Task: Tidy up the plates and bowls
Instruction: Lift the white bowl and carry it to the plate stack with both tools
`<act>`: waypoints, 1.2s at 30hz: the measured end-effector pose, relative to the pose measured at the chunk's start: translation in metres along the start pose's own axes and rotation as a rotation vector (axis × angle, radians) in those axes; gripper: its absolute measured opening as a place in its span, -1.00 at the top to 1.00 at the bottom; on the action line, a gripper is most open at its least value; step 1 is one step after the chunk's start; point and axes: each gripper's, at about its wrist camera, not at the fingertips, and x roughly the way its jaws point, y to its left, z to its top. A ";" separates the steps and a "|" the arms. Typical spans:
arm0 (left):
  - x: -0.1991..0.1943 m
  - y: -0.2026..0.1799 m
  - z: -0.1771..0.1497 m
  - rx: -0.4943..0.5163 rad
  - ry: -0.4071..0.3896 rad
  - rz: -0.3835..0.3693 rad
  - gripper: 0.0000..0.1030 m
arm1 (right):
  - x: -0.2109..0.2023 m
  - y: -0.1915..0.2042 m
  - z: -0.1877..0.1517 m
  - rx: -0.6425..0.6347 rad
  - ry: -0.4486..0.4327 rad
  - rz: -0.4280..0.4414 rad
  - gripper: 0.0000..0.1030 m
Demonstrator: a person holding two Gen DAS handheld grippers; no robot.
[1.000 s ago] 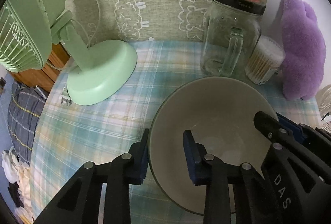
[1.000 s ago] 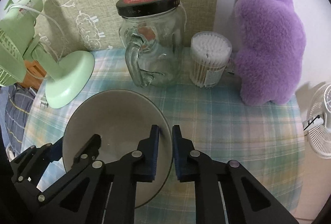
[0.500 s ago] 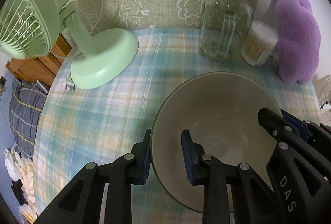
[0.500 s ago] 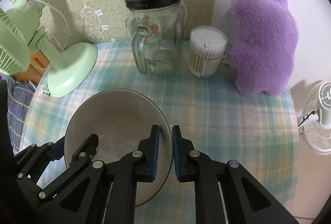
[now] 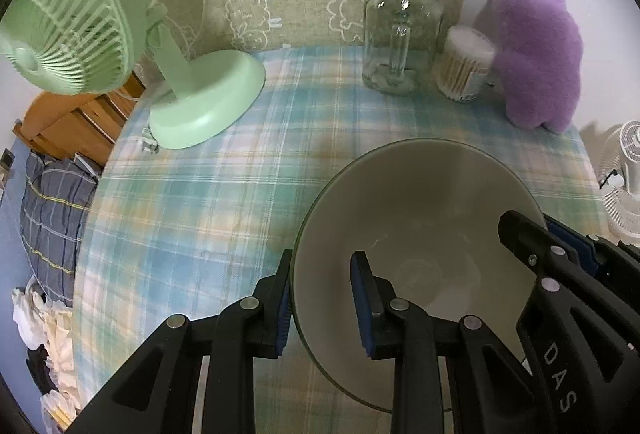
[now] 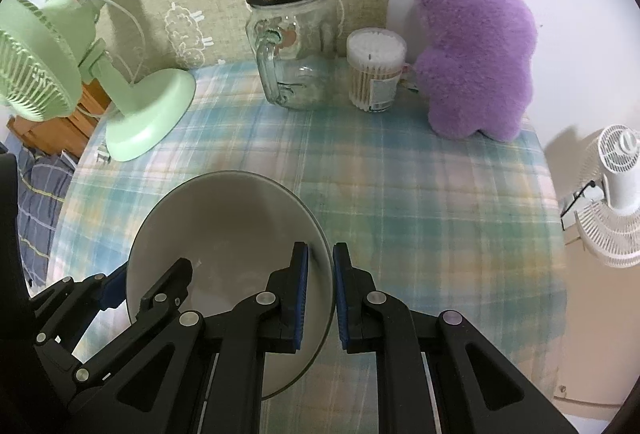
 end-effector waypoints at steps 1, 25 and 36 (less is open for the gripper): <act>-0.006 0.000 -0.002 0.000 -0.007 -0.001 0.51 | -0.004 0.000 -0.002 0.003 -0.003 0.001 0.69; -0.111 0.046 -0.062 0.049 -0.138 -0.070 0.51 | -0.128 0.037 -0.062 0.060 -0.121 -0.072 0.69; -0.139 0.070 -0.107 0.080 -0.147 -0.108 0.51 | -0.163 0.064 -0.112 0.086 -0.138 -0.114 0.69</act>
